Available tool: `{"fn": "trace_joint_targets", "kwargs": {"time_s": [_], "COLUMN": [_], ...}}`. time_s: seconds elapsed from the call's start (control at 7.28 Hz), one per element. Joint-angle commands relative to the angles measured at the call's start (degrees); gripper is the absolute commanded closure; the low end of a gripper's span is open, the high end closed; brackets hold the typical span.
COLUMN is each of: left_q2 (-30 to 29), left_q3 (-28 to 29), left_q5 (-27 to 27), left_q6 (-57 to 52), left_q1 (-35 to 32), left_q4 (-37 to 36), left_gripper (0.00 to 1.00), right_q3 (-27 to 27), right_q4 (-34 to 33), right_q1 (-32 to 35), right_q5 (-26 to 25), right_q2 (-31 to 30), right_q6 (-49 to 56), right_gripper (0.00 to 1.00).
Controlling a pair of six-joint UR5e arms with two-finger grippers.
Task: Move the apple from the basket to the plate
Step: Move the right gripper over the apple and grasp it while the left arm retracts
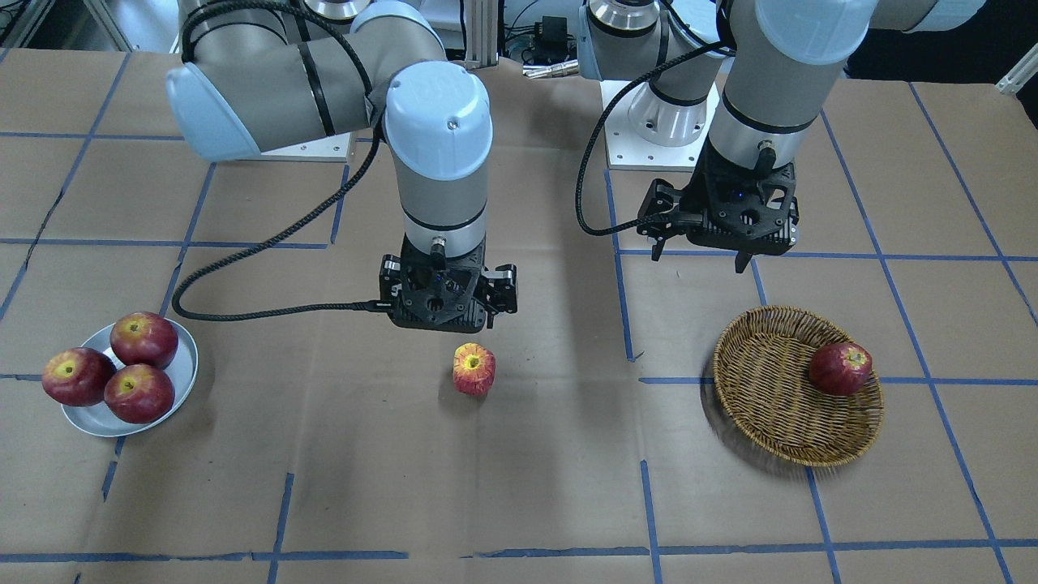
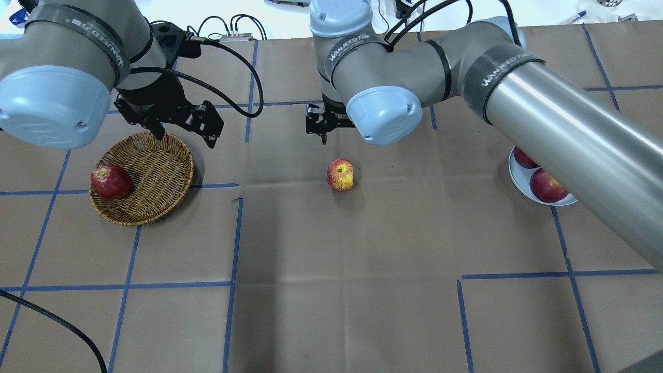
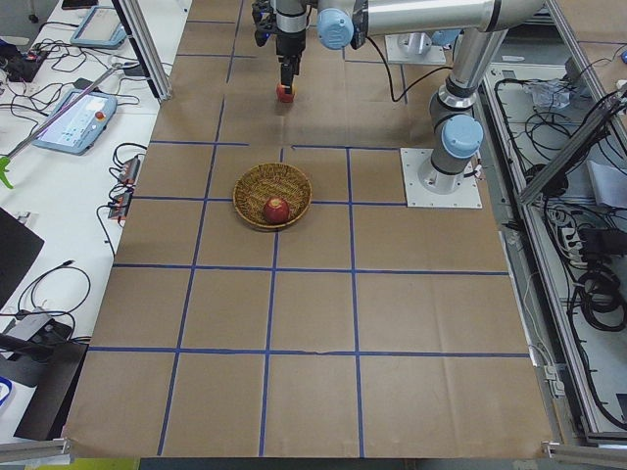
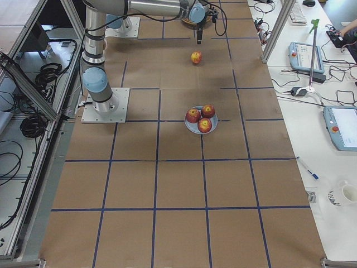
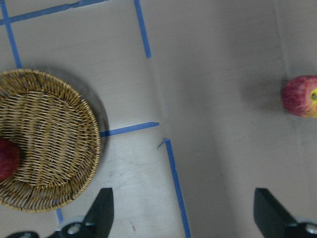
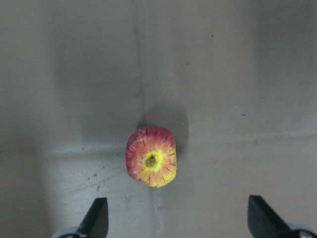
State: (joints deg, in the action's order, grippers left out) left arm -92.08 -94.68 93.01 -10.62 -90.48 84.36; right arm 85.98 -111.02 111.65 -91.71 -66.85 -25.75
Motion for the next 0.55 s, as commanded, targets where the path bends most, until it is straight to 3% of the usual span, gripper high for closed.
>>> {"fn": "trace_joint_targets", "kwargs": {"time_s": [0.0, 0.41], "left_q2": [0.06, 0.32], "left_q3": [1.34, 1.52], "left_q5": [-0.37, -3.53], "left_q6": [0.86, 0.86], "left_q1": [0.04, -0.22], "left_q4": [3.62, 3.53], "left_gripper": [0.01, 0.01], "right_q3": [4.17, 5.15], "right_q4": [-10.4, -14.4], "right_q1": [0.24, 1.11], "right_q5": [-0.14, -0.14], "right_q2": [3.64, 8.39], "right_q6": [0.09, -0.18], "right_gripper": [0.0, 0.0]}}
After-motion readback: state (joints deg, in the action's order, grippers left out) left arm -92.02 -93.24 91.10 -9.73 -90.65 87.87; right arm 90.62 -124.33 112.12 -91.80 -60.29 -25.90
